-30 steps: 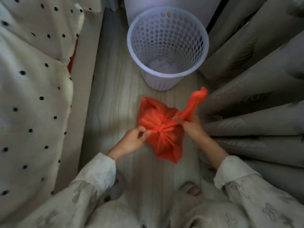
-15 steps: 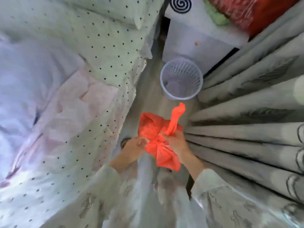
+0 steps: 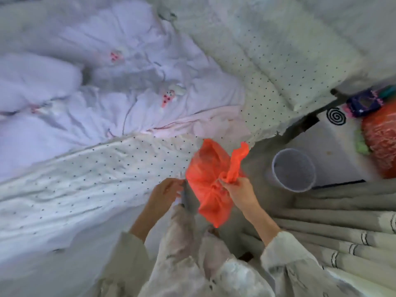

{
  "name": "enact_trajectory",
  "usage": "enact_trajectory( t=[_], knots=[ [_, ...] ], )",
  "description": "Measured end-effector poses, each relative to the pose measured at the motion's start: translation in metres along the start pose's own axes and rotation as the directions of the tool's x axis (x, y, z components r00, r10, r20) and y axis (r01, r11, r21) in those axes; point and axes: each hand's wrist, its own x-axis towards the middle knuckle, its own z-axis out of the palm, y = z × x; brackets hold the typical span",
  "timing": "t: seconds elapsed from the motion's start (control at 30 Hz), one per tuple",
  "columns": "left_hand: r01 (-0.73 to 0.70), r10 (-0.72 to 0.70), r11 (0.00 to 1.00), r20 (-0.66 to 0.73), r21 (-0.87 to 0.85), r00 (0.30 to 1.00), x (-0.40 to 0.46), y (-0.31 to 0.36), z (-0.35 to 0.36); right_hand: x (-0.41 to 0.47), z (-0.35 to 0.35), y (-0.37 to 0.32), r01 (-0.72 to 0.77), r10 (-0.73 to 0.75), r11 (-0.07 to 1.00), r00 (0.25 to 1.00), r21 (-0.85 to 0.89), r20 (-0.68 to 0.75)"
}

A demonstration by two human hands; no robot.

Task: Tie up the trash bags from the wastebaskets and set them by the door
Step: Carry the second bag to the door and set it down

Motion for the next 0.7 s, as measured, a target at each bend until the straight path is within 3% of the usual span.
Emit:
enact_trajectory(
  t=[0.13, 0.3, 0.5, 0.7],
  knots=[
    [0.022, -0.058, 0.987, -0.23, -0.158, 0.971, -0.058, -0.037, -0.07, -0.037, 0.056, -0.046, 0.175, -0.115, 0.954, 0.963, -0.242, 0.242],
    [-0.027, -0.153, 0.926, -0.439, -0.377, 0.886, -0.119, -0.094, -0.143, -0.095, 0.16, -0.081, 0.371, -0.117, 0.846, 0.83, -0.383, 0.546],
    [-0.073, -0.324, 0.814, -0.555, -0.576, 0.766, -0.201, -0.196, -0.252, -0.193, 0.325, -0.112, 0.49, -0.044, 0.809, 0.6, -0.324, 0.798],
    [-0.108, -0.438, 0.813, -0.722, -0.573, 0.535, -0.294, -0.298, -0.402, -0.309, 0.49, -0.153, 0.578, 0.016, 0.776, 0.383, -0.253, 0.924]
  ],
)
